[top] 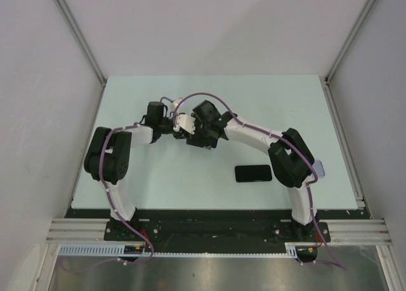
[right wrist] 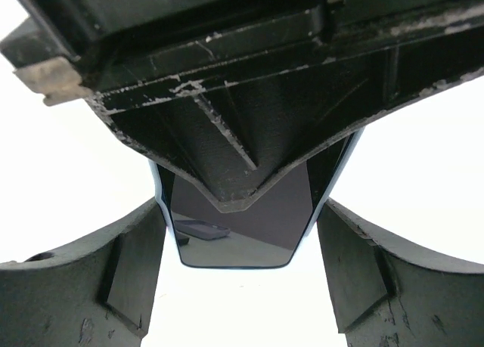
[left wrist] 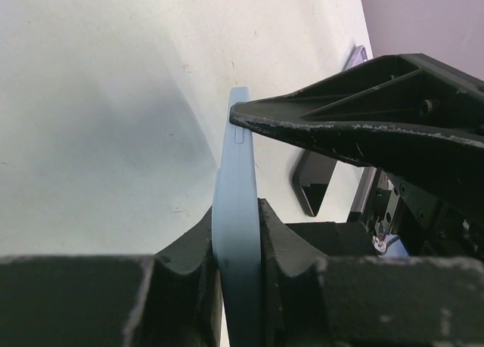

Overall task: Take the phone out of the phone case
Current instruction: Pick up the phone at the center of the board.

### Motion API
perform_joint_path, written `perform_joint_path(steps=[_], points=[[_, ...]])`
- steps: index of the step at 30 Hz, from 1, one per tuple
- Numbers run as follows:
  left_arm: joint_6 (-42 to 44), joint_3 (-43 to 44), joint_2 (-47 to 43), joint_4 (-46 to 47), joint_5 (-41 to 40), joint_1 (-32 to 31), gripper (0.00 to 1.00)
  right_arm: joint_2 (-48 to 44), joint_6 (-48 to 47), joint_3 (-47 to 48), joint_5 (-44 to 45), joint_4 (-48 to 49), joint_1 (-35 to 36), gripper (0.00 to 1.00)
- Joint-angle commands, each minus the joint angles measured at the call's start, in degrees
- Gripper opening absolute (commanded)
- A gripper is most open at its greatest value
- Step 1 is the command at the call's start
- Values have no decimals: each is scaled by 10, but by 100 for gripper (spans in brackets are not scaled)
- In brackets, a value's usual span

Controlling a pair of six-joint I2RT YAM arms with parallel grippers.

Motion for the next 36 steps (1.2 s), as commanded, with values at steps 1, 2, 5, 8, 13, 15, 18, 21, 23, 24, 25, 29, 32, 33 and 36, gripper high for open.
perform_joint_path(steps=[1,2,5,8,13,15,18,21,23,24,25,29,32,33,36], points=[[8,22,0,2,30,-5,14,-36,-11,8,2,32,1,41],[9,23,-1,1,31,-5,12,-37,-11,9,2,31,3,42],[10,24,0,-1,33,-5,0,-39,-5,14,2,26,4,50],[11,25,-3,-1,37,-6,0,-40,8,29,1,12,0,61],[19,28,-27,-8,39,-5,0,-64,25,38,12,3,-9,81],[26,29,-40,-12,37,-5,0,-75,26,37,24,0,-10,100],[33,30,-53,-19,33,-5,0,-95,30,34,34,-3,-13,100],[42,32,-65,-26,33,-5,0,-116,44,27,40,-7,-18,100],[56,33,-80,-29,35,-4,0,-138,75,20,49,-4,-24,100],[62,33,-86,-29,35,-4,0,-146,91,14,67,14,-27,100],[73,32,-94,-29,35,-4,0,-164,105,4,68,20,-31,100],[106,32,-153,-30,42,-2,0,-215,198,-15,10,42,-96,100],[136,30,-204,-30,48,-4,0,-252,286,-34,-178,73,-167,100],[143,29,-218,-30,46,-5,0,-258,313,-38,-278,86,-216,100],[170,24,-267,-30,43,-7,0,-281,419,-80,-408,165,-299,96]])
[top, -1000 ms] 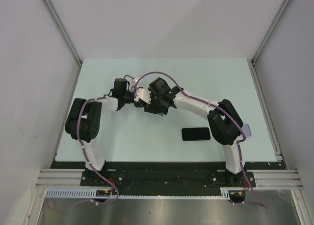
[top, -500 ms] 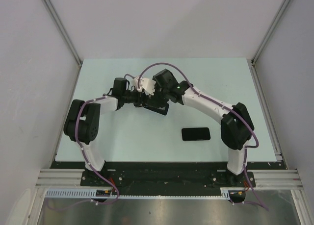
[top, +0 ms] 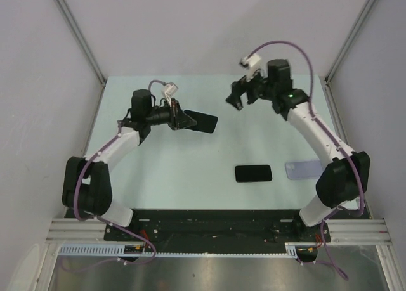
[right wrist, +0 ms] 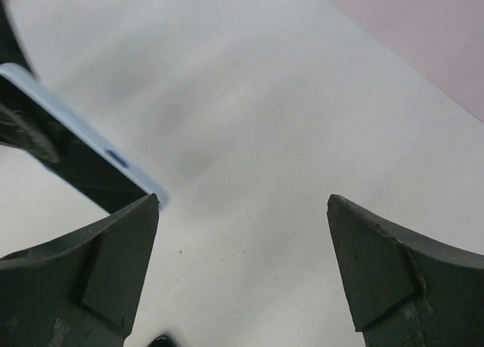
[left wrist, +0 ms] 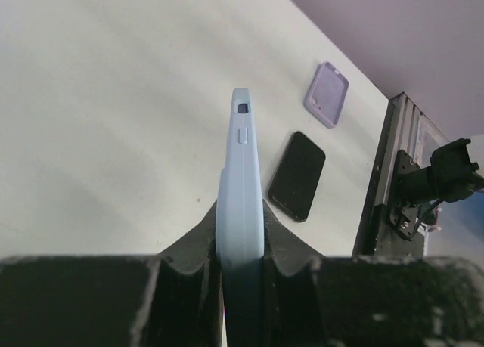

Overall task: Take the phone out of the phone case
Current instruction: Pick up the phone at the center of the board, then remove the phone case from the phone.

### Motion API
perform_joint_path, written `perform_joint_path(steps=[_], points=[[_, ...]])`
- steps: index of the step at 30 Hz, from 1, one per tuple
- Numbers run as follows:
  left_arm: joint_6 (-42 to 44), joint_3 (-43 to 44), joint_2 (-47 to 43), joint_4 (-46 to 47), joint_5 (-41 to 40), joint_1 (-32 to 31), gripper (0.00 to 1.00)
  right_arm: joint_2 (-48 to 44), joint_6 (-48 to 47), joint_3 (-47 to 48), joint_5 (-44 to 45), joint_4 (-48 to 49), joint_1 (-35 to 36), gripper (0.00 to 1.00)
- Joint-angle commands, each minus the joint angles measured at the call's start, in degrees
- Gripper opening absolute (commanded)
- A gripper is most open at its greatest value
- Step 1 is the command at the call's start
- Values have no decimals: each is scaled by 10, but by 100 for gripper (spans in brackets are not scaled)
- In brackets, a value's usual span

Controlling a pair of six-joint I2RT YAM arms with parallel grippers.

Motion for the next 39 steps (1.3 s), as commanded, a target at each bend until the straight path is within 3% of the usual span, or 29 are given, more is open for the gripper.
perform_joint_path(steps=[1,4,7,11,14,19,24,31,39], points=[[62,16,-96,33,37,-6,0,-56,186,-56,-265,128,-113,95],[69,15,-126,39,27,-7,0,-84,229,-112,-335,203,-150,89],[23,29,-118,71,61,-7,0,-102,296,-164,-394,313,-171,83],[-66,17,-112,192,66,-16,0,-118,481,-216,-441,521,-180,81],[-134,-6,-118,288,55,-20,0,-133,505,-258,-458,604,-165,82],[-299,-75,-123,484,27,-22,0,-142,470,-301,-450,623,-138,86],[-330,-124,-137,525,-12,-36,0,-111,549,-331,-455,762,-110,82],[-420,-176,-126,708,-26,-49,0,-95,491,-338,-435,724,-84,79],[-414,-194,-114,715,-36,-66,0,-73,509,-340,-458,760,-64,72]])
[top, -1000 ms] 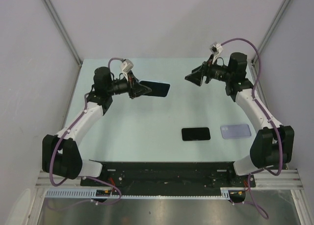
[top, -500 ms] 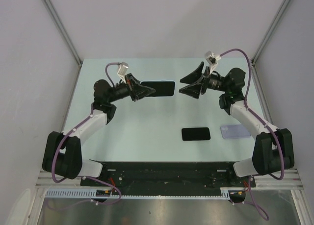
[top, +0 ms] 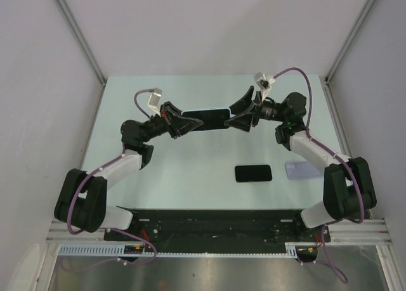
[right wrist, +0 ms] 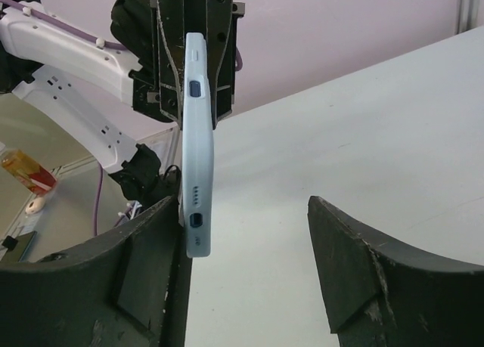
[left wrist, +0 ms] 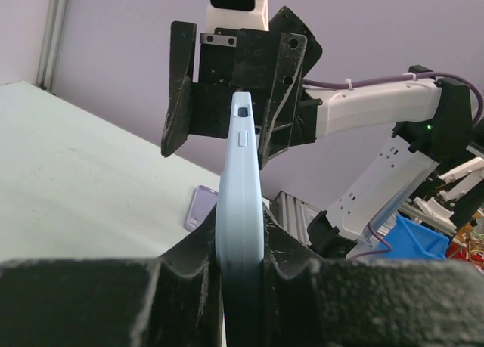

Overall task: Take the phone out of the phone case
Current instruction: Remove the phone case from the phone.

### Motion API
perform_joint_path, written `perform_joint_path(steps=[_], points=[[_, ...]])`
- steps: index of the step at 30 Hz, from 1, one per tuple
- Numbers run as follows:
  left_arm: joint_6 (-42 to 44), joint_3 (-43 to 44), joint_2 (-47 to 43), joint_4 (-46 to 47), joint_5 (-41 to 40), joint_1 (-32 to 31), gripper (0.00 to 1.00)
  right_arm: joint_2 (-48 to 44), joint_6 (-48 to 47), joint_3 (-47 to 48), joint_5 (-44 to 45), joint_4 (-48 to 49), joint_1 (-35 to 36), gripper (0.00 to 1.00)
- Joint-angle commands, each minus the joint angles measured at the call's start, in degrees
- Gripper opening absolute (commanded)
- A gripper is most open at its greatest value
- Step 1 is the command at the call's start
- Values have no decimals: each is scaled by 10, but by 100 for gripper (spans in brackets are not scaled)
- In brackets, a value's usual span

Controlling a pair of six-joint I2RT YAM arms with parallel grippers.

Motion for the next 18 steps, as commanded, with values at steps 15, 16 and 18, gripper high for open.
perform_joint_path(steps=[15,16,18], points=[[20,-10,15,55,-33,-27,1,45,86,0,-64,165,44,0],[22,-7,17,50,-32,-27,1,46,87,0,-66,165,43,0],[26,1,25,33,-19,-29,4,44,90,2,-74,164,41,0]])
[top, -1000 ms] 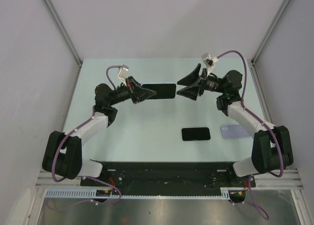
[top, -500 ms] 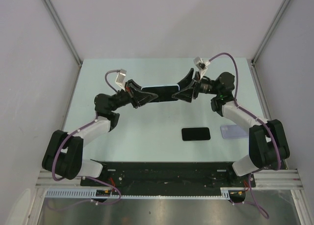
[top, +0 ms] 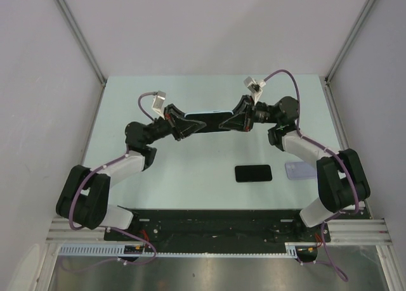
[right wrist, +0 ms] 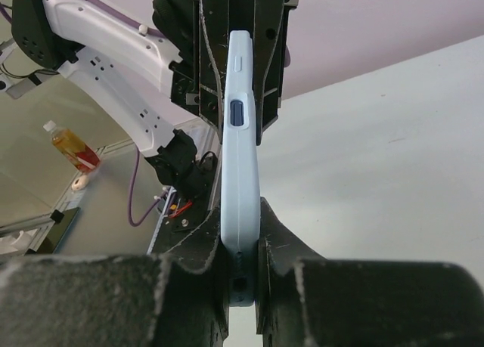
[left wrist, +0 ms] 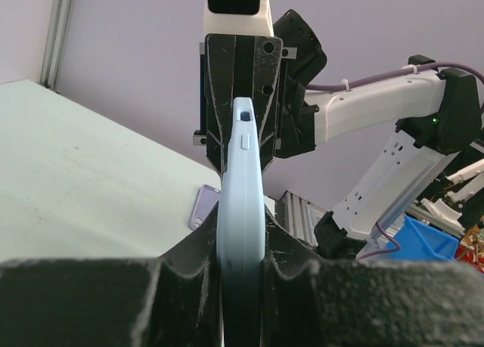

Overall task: Take the phone out of the phone case
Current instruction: Remove the phone case from the phone.

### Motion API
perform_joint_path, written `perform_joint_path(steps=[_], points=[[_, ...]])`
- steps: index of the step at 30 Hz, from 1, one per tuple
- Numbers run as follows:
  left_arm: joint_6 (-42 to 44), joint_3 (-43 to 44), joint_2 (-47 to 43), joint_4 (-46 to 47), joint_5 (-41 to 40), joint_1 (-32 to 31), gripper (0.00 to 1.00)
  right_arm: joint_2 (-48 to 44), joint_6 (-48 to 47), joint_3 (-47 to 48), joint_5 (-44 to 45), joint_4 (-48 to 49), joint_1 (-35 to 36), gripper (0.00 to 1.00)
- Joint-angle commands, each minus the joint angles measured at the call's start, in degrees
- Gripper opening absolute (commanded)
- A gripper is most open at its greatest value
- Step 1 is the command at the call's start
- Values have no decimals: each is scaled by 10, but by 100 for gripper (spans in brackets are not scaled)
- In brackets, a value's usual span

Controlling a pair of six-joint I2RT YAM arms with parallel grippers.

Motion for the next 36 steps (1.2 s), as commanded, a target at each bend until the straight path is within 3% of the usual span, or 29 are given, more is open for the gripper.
perform_joint_path(steps=[1,10,20,36], points=[[13,23,11,6,12,-6,5,-4,10,7,-37,52,1,0],[56,45,27,-60,38,-18,19,-18,-107,63,-86,-162,-26,0],[90,57,29,-111,48,-33,34,-31,-336,130,-65,-478,-34,0],[118,63,33,-145,47,-45,33,-33,-265,130,-19,-421,-52,0]])
